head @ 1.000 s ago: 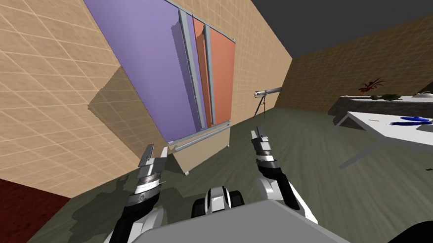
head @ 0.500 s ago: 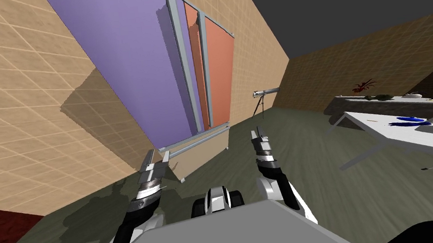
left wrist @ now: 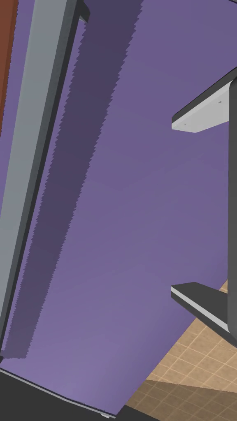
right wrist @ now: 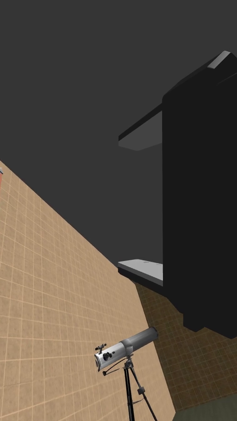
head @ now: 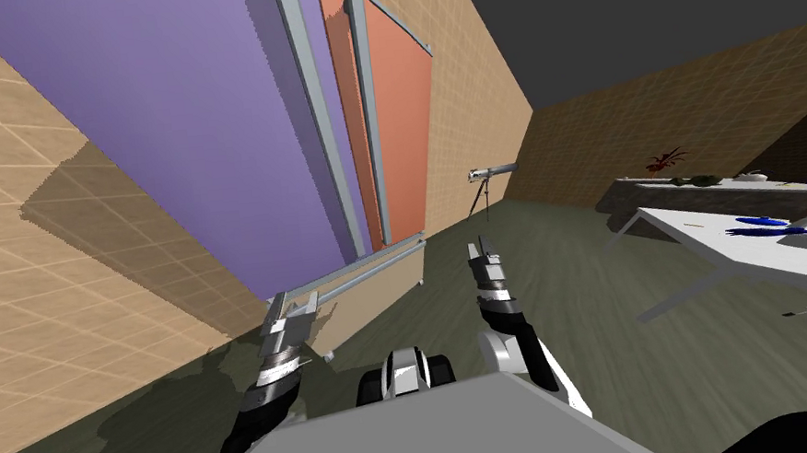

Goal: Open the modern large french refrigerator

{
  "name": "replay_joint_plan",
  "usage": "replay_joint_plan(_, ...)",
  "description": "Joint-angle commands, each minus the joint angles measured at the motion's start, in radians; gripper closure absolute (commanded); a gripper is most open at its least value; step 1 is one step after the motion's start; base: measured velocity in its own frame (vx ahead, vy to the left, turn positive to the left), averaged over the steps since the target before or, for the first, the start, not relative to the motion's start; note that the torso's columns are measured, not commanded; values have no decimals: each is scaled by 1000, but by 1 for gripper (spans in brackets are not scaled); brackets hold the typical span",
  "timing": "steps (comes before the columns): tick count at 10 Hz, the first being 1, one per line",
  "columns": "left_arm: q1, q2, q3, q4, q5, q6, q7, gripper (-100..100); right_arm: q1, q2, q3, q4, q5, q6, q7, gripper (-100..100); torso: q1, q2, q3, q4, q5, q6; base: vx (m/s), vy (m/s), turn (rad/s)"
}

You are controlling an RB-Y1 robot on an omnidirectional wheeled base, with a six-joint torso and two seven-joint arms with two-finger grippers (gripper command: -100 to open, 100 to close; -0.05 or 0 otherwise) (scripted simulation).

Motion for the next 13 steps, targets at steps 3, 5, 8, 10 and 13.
replay_joint_plan(3,25,16,-26,123,55,-125,82,-100,0,0,0,0,0,0,0,0,-4,-1,-1,0,-1,0,207,-51,-67)
replay_joint_plan(5,35,25,-37,178,78,-177,116,-100,0,0,0,0,0,0,0,0,-1,-2,-1,-1,0,0,240,-45,-66)
replay_joint_plan(8,47,43,-53,259,112,-251,165,-100,0,0,0,0,0,0,0,0,-1,2,1,0,0,0,197,-42,-62)
replay_joint_plan(10,55,56,-63,310,134,-297,196,-100,0,0,0,0,0,0,0,0,-2,0,0,0,-1,0,195,-46,-57)
replay_joint_plan(13,66,79,-77,379,162,-359,238,-100,0,0,0,0,0,0,0,0,-1,0,0,0,0,0,185,-31,-52)
